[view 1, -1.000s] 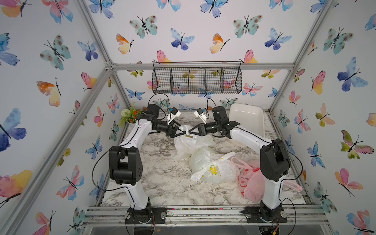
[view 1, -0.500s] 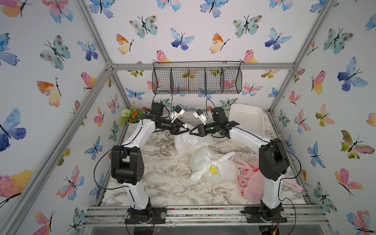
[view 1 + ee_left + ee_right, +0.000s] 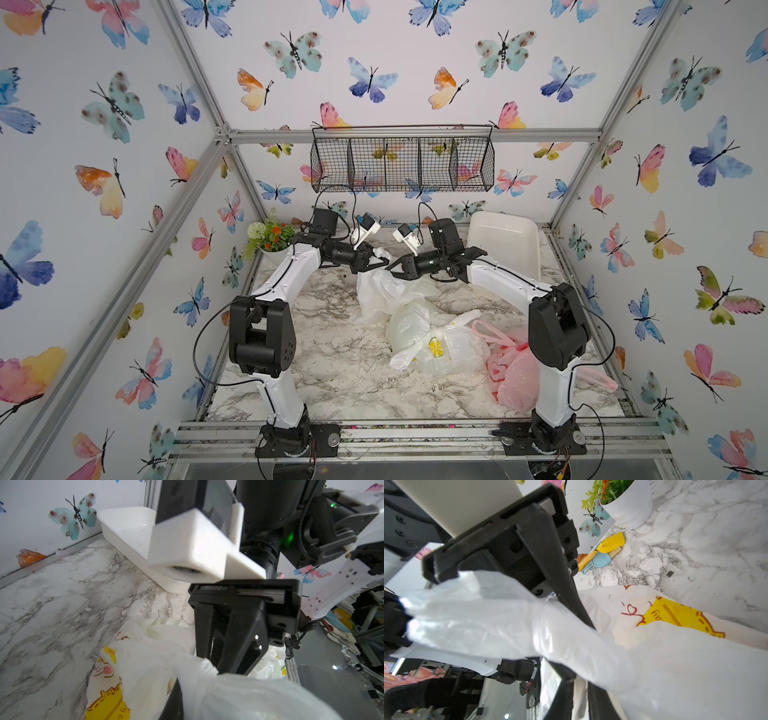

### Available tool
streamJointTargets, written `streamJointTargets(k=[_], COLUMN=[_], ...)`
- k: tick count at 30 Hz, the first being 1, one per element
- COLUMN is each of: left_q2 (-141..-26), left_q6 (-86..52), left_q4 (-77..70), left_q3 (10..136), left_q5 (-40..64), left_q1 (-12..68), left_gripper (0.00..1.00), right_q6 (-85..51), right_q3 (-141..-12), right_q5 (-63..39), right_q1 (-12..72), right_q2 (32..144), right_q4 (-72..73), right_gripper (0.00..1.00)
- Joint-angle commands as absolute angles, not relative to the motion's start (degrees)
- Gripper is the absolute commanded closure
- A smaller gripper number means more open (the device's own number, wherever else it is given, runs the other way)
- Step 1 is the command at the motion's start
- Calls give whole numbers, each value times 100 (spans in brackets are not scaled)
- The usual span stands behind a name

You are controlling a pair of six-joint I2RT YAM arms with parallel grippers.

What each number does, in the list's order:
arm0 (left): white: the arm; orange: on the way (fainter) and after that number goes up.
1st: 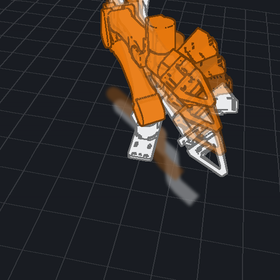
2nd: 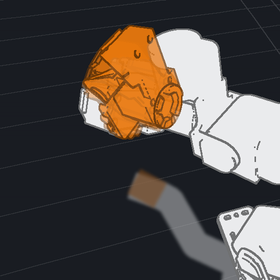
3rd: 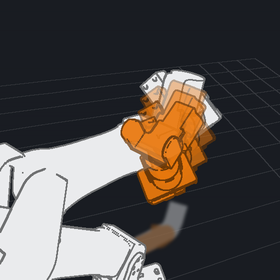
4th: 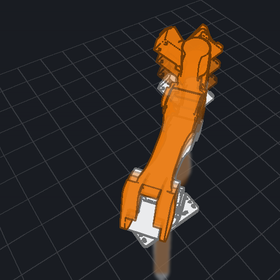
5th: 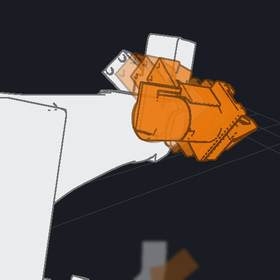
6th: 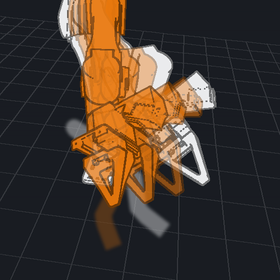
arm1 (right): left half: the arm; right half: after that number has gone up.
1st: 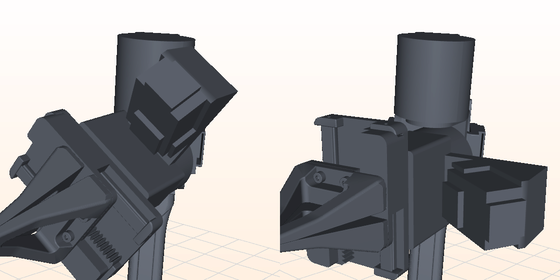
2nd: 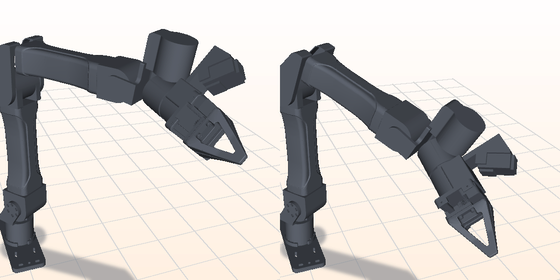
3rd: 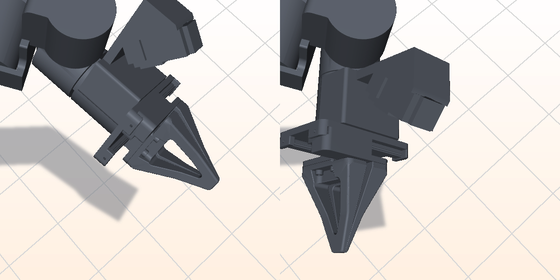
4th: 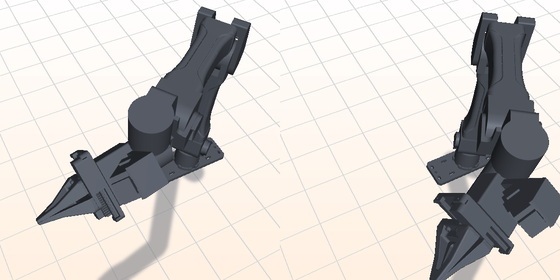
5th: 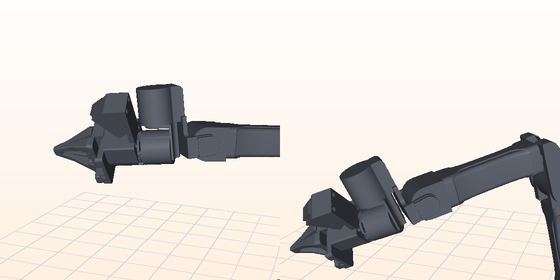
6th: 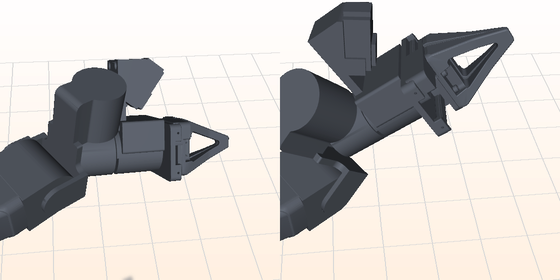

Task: Place the pears into plastic bags & tie knots
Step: Tie the plastic bag at the center of the board.

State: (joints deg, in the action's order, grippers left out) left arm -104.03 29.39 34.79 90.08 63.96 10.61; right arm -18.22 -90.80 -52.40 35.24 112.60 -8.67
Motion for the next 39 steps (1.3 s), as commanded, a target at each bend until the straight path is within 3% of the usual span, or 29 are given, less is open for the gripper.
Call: streamJointTargets(k=[1, 4, 9, 12, 23, 35, 39], left_q2=[-10177, -10043, -9941, -9838, -9831, -9826, -9791], left_q6=[3027, 3066, 3183, 3177, 3109, 3008, 2850], left_q4=[3224, 2939, 2903, 2760, 2695, 2626, 2561], left_q3=[8835, 8606, 8604, 8525, 8617, 8674, 8675], left_q5=[6536, 6548, 6425, 6474, 6525, 6592, 6607], left_q1=[1051, 1047, 1096, 1121, 1266, 1274, 1349], left_gripper=[89, 91, 92, 92, 92, 91, 84], right_q6=[-1316, -1142, 477, 1104, 1477, 1796, 1419], right_q3=[-9232, -9083, -9054, -9116, -10120, -10395, -10511], right_q5=[-5154, -4969, -3858, -3659, -3985, -4211, -3961], right_q1=[3389, 3053, 3076, 3158, 3487, 3498, 3498], right_q2=[10878, 10524, 10340, 10412, 11174, 11562, 11723], right_q4=[-1261, -1083, -1758, -2013, -2215, -2676, -2558], right_gripper=[73, 70, 46, 37, 31, 52, 72])
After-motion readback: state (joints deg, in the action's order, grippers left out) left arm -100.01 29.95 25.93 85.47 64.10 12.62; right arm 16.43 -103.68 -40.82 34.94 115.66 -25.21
